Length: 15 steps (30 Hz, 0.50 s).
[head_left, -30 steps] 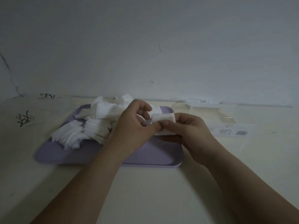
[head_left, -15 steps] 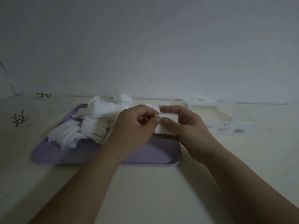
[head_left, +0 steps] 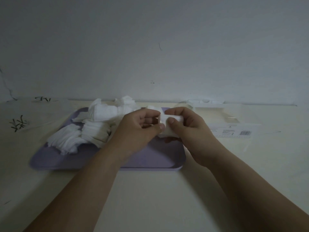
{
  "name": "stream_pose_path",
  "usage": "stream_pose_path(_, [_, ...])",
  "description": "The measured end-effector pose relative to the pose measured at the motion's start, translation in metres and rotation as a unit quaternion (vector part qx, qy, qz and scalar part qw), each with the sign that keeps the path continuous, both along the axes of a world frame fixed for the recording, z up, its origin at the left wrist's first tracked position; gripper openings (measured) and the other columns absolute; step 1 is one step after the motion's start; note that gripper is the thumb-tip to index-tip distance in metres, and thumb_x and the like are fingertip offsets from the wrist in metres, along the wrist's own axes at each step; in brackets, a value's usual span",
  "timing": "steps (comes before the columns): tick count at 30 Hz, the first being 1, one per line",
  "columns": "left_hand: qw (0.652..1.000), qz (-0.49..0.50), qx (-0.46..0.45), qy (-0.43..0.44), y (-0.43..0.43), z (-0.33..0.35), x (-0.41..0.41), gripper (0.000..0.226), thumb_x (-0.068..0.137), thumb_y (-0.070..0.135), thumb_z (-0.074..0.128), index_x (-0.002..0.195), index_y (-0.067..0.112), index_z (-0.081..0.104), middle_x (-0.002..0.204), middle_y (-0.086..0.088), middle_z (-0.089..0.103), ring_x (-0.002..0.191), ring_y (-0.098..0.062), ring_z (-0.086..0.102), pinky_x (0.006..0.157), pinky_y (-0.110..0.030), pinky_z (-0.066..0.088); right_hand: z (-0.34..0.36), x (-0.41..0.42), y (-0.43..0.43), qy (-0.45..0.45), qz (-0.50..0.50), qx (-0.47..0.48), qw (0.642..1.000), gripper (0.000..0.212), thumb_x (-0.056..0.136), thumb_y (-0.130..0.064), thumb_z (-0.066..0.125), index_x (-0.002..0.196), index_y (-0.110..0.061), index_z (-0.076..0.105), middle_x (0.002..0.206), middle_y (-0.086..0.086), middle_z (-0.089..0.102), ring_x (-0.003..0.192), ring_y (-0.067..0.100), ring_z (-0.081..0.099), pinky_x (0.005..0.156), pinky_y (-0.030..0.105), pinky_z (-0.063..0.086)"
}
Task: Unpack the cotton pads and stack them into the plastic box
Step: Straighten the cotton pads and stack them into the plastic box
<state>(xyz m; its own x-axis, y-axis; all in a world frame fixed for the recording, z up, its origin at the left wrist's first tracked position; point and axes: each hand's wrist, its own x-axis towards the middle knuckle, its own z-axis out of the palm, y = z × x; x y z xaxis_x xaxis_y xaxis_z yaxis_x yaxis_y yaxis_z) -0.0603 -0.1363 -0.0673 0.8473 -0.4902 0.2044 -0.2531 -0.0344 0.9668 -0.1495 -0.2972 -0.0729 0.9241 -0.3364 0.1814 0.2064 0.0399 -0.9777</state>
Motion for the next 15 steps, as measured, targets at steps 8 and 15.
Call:
stream_pose_path(8, [0.999,-0.029,-0.042,0.002,-0.002,0.001,-0.004,0.039,0.089,0.001,0.078,0.119,0.025,0.072,0.086,0.009,0.075,0.077,-0.008,0.068,0.065,-0.016,0.051,0.002,0.001,0.005,0.044,0.01,-0.045,0.998,0.022,0.108,-0.009,0.052,0.126,-0.017,0.062,0.117,0.023,0.071,0.095,0.039,0.073,0.07,0.041,0.057])
stream_pose_path(15, [0.998,0.043,-0.047,-0.016,-0.005,0.001,-0.001,0.028,0.096,0.005,0.07,0.116,0.026,0.071,0.091,0.009,0.078,0.08,-0.011,0.073,0.068,-0.03,0.056,0.003,0.004,-0.007,0.047,-0.089,-0.028,0.995,0.031,0.098,-0.002,0.062,0.128,-0.01,0.066,0.11,0.009,0.076,0.097,0.025,0.075,0.068,0.033,0.061])
